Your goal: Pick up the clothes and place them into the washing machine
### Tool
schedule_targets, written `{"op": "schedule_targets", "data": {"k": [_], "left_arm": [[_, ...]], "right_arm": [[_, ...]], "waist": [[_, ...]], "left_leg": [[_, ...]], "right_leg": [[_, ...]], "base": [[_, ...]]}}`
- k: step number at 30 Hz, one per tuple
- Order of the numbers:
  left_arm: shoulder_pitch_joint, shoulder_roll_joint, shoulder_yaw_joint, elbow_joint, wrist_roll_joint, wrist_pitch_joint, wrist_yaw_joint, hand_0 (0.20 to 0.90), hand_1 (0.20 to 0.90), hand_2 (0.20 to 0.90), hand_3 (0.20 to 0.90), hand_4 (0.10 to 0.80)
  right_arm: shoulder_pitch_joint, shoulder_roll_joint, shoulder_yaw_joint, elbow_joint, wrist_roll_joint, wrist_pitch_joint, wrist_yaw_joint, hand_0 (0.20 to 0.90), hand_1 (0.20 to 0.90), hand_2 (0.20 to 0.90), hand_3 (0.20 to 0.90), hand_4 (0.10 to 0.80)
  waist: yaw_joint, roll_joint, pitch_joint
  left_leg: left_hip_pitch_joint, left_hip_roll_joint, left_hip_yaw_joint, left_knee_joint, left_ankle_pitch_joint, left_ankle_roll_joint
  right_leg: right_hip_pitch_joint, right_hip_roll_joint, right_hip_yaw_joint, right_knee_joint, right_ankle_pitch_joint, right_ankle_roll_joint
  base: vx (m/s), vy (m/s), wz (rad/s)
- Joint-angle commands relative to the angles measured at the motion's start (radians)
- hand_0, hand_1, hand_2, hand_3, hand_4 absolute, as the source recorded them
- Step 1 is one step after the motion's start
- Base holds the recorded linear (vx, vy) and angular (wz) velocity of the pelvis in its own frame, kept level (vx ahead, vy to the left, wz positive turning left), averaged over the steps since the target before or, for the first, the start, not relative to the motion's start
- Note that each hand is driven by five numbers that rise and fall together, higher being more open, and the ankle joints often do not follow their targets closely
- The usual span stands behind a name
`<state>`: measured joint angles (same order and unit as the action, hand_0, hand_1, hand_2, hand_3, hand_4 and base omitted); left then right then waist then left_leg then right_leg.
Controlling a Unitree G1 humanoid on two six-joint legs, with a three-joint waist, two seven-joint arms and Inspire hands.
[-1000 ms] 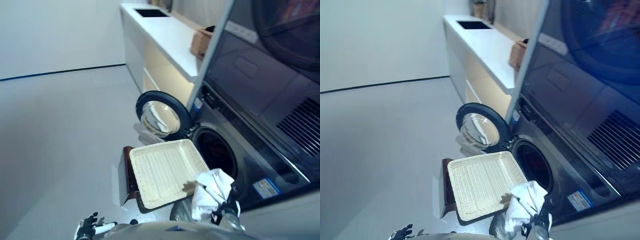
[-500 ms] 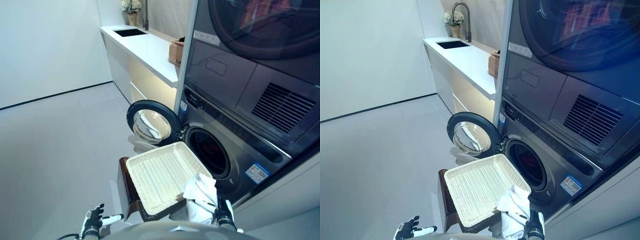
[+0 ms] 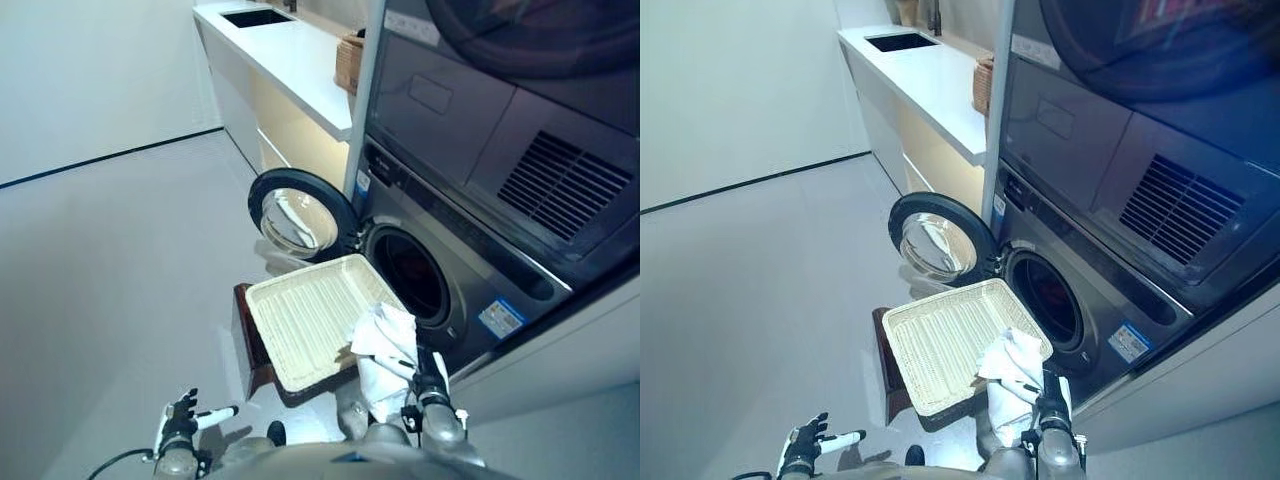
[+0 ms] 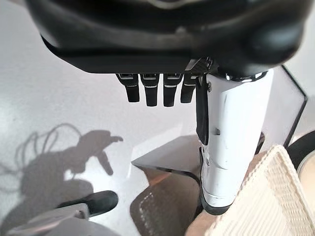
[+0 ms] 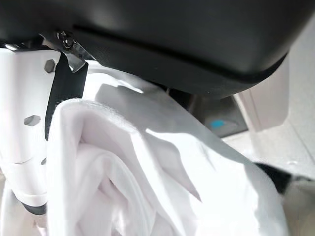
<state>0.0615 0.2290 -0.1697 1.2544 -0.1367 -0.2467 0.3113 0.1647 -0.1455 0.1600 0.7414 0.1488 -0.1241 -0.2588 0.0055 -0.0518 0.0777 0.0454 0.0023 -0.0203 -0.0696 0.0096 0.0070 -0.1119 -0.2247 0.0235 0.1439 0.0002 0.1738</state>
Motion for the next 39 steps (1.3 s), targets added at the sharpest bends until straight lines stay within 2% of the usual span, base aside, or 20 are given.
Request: {"op": "schedule_targets", "data": {"k": [1, 2, 3, 5, 6, 7, 9, 11, 12, 14, 17, 19, 21, 27, 28, 31, 32, 33, 36, 39], "left_arm": [[-0.061, 0.008, 0.013, -0.039, -0.052, -0.07, 0.021, 0.9, 0.9, 0.9, 0.9, 0.8], [-0.06, 0.008, 0.013, -0.039, -0.052, -0.07, 0.021, 0.9, 0.9, 0.9, 0.9, 0.8], [-0.072, -0.005, 0.009, -0.048, -0.083, -0.077, 0.009, 0.9, 0.9, 0.9, 0.9, 0.8], [-0.078, -0.012, 0.006, -0.081, -0.115, -0.092, -0.012, 0.9, 0.9, 0.9, 0.9, 0.8], [-0.078, -0.012, 0.006, -0.082, -0.115, -0.092, -0.012, 0.9, 0.9, 0.9, 0.9, 0.8], [-0.073, -0.018, 0.004, -0.1, -0.116, -0.097, -0.017, 0.9, 0.9, 0.9, 0.9, 0.8], [-0.07, -0.018, 0.009, -0.096, -0.116, -0.093, -0.013, 0.9, 0.9, 0.9, 0.9, 0.8], [-0.06, -0.017, 0.021, -0.092, -0.109, -0.091, -0.011, 0.9, 0.9, 0.9, 0.9, 0.8], [-0.051, -0.009, 0.032, -0.063, -0.103, -0.086, -0.001, 0.9, 0.9, 0.9, 0.9, 0.8], [-0.05, -0.004, 0.034, -0.036, -0.095, -0.078, 0.008, 0.9, 0.9, 0.9, 0.9, 0.8], [-0.056, -0.002, 0.026, -0.006, -0.069, -0.055, 0.02, 0.9, 0.9, 0.9, 0.9, 0.8], [-0.06, 0.002, 0.02, 0.003, -0.047, -0.043, 0.021, 0.9, 0.9, 0.9, 0.9, 0.8], [-0.059, 0.005, 0.022, 0.004, -0.047, -0.044, 0.018, 0.9, 0.9, 0.9, 0.9, 0.8], [-0.077, 0.023, 0.023, 0.001, -0.037, -0.044, 0.029, 0.9, 0.9, 0.9, 0.9, 0.8], [-0.077, 0.023, 0.023, 0.001, -0.037, -0.044, 0.029, 0.9, 0.9, 0.9, 0.9, 0.8], [-0.095, 0.025, 0.023, -0.025, -0.057, -0.051, 0.039, 0.9, 0.9, 0.9, 0.9, 0.8], [-0.095, 0.025, 0.023, -0.025, -0.057, -0.051, 0.039, 0.9, 0.9, 0.9, 0.9, 0.8], [-0.104, 0.027, 0.025, -0.036, -0.056, -0.049, 0.037, 0.9, 0.9, 0.9, 0.9, 0.8], [-0.1, 0.03, 0.023, -0.039, -0.055, -0.045, 0.025, 0.9, 0.9, 0.9, 0.9, 0.8], [-0.09, 0.044, 0.021, -0.035, -0.04, -0.037, 0.006, 0.9, 0.9, 0.9, 0.9, 0.8]], "right_arm": [[-0.033, -0.036, -0.007, -0.146, 0.036, -0.089, 0.0, 0.2, 0.2, 0.2, 0.2, 0.3], [-0.033, -0.037, -0.007, -0.146, 0.037, -0.09, 0.0, 0.2, 0.2, 0.2, 0.2, 0.3], [-0.03, -0.051, -0.005, -0.147, 0.058, -0.094, 0.006, 0.2, 0.2, 0.2, 0.2, 0.3], [-0.041, -0.063, 0.011, -0.141, 0.066, -0.096, 0.008, 0.2, 0.2, 0.2, 0.2, 0.3], [-0.041, -0.063, 0.011, -0.141, 0.066, -0.096, 0.008, 0.2, 0.2, 0.2, 0.2, 0.3], [-0.058, -0.073, 0.029, -0.129, 0.066, -0.099, 0.006, 0.2, 0.2, 0.2, 0.2, 0.3], [-0.073, -0.074, 0.039, -0.127, 0.062, -0.096, 0.006, 0.2, 0.2, 0.2, 0.2, 0.3], [-0.091, -0.072, 0.047, -0.109, 0.065, -0.096, 0.005, 0.2, 0.2, 0.2, 0.2, 0.3], [-0.104, -0.066, 0.061, -0.115, 0.07, -0.1, 0.006, 0.2, 0.2, 0.2, 0.2, 0.3], [-0.113, -0.058, 0.08, -0.115, 0.071, -0.104, 0.001, 0.2, 0.2, 0.2, 0.2, 0.3], [-0.119, -0.047, 0.103, -0.115, 0.076, -0.104, -0.002, 0.2, 0.2, 0.2, 0.2, 0.3], [-0.118, -0.039, 0.101, -0.108, 0.08, -0.099, -0.004, 0.2, 0.2, 0.2, 0.2, 0.3], [-0.117, -0.03, 0.099, -0.102, 0.083, -0.095, -0.003, 0.2, 0.2, 0.2, 0.2, 0.3], [-0.127, 0.006, 0.104, -0.093, 0.071, -0.082, -0.004, 0.2, 0.2, 0.2, 0.2, 0.3], [-0.127, 0.006, 0.104, -0.093, 0.071, -0.082, -0.004, 0.2, 0.2, 0.2, 0.2, 0.3], [-0.137, 0.01, 0.109, -0.114, 0.067, -0.074, -0.002, 0.2, 0.2, 0.2, 0.2, 0.3], [-0.137, 0.01, 0.109, -0.114, 0.067, -0.073, -0.002, 0.2, 0.2, 0.2, 0.2, 0.3], [-0.145, 0.011, 0.104, -0.107, 0.067, -0.074, 0.003, 0.2, 0.2, 0.2, 0.2, 0.3], [-0.145, 0.008, 0.1, -0.12, 0.078, -0.077, 0.005, 0.2, 0.2, 0.2, 0.2, 0.3], [-0.14, -0.002, 0.085, -0.128, 0.09, -0.086, 0.005, 0.2, 0.2, 0.2, 0.2, 0.3]], "waist": [[-0.022, -0.026, -0.067], [-0.025, -0.024, -0.067], [-0.019, -0.041, -0.054], [-0.001, -0.067, -0.029], [-0.002, -0.064, -0.028], [0.023, -0.073, -0.011], [0.037, -0.073, -0.007], [0.054, -0.072, -0.009], [0.059, -0.061, -0.023], [0.075, -0.039, -0.026], [0.087, -0.006, -0.022], [0.078, 0.01, -0.024], [0.079, 0.021, -0.04], [0.083, 0.001, -0.076], [0.083, 0.001, -0.076], [0.09, -0.014, -0.087], [0.091, -0.015, -0.087], [0.093, -0.019, -0.075], [0.082, -0.014, -0.045], [0.067, 0.02, -0.018]], "left_leg": [[0.097, 0.112, -0.072, 0.195, -0.062, -0.065], [0.095, 0.115, -0.075, 0.199, -0.064, -0.066], [-0.021, 0.101, -0.077, 0.387, 0.007, -0.052], [-0.125, 0.062, -0.094, 0.589, 0.042, -0.023], [-0.129, 0.063, -0.096, 0.597, 0.039, -0.023], [-0.188, 0.019, -0.107, 0.694, 0.058, -0.013], [-0.213, 0.003, -0.12, 0.693, 0.064, -0.013], [-0.242, 0.002, -0.108, 0.631, 0.07, -0.017], [-0.247, 0.051, -0.075, 0.434, 0.094, -0.036], [-0.221, 0.082, -0.062, 0.195, 0.127, -0.057], [-0.235, 0.084, -0.091, 0.018, 0.202, -0.083], [-0.236, 0.086, -0.053, 0.016, 0.214, -0.092], [-0.223, 0.086, -0.057, 0.008, 0.221, -0.089], [-0.158, 0.044, 0.014, 0.034, 0.154, -0.06], [-0.158, 0.044, 0.014, 0.034, 0.154, -0.06], [-0.139, 0.003, 0.049, 0.068, 0.093, -0.029], [-0.139, 0.002, 0.05, 0.069, 0.093, -0.028], [-0.127, -0.017, 0.047, 0.09, 0.059, -0.002], [-0.088, -0.041, 0.025, 0.114, 0.028, 0.032], [-0.051, -0.032, 0.004, 0.117, 0.011, 0.055]], "right_leg": [[-0.042, 0.087, 0.026, -0.102, 0.153, -0.042], [-0.042, 0.089, 0.022, -0.102, 0.152, -0.043], [0.004, 0.096, 0.007, -0.114, 0.138, -0.076], [0.042, 0.106, -0.009, -0.132, 0.127, -0.116], [0.043, 0.107, -0.011, -0.132, 0.127, -0.116], [0.068, 0.12, -0.005, -0.143, 0.117, -0.137], [0.077, 0.128, 0.002, -0.144, 0.111, -0.14], [0.097, 0.134, 0.009, -0.156, 0.104, -0.14], [0.109, 0.144, 0.005, -0.168, 0.087, -0.123], [0.134, 0.161, 0.005, -0.185, 0.067, -0.107], [0.181, 0.181, 0.007, -0.203, 0.031, -0.101], [0.203, 0.179, -0.002, -0.197, 0.006, -0.099], [0.222, 0.172, 0.0, -0.19, -0.017, -0.094], [0.245, 0.078, -0.008, -0.126, -0.039, -0.049], [0.245, 0.078, -0.008, -0.126, -0.039, -0.049], [0.217, 0.028, 0.004, -0.036, -0.028, -0.016], [0.217, 0.028, 0.004, -0.034, -0.029, -0.015], [0.172, 0.022, 0.008, 0.074, -0.008, -0.015], [0.095, 0.032, 0.015, 0.269, 0.117, -0.028], [0.009, 0.076, -0.009, 0.431, 0.115, -0.056]], "base": [[0.126, -0.311, 0.49], [0.097, -0.398, 0.4], [0.048, -0.362, 0.21], [0.038, -0.386, 0.39], [0.037, -0.28, 0.45], [0.025, -0.141, 0.33], [0.107, -0.154, 0.07], [0.211, -0.069, -0.71], [0.246, 0.044, -0.51], [0.248, 0.061, 0.35], [0.209, 0.075, 0.1], [0.178, 0.112, 0.27], [0.225, 0.182, 0.34], [0.224, 0.21, -0.3], [0.14, 0.144, -0.41], [0.199, 0.232, -0.24], [0.117, 0.187, -0.13], [0.098, 0.186, -0.19], [0.119, 0.195, -0.21], [0.173, 0.185, 0.05]]}}
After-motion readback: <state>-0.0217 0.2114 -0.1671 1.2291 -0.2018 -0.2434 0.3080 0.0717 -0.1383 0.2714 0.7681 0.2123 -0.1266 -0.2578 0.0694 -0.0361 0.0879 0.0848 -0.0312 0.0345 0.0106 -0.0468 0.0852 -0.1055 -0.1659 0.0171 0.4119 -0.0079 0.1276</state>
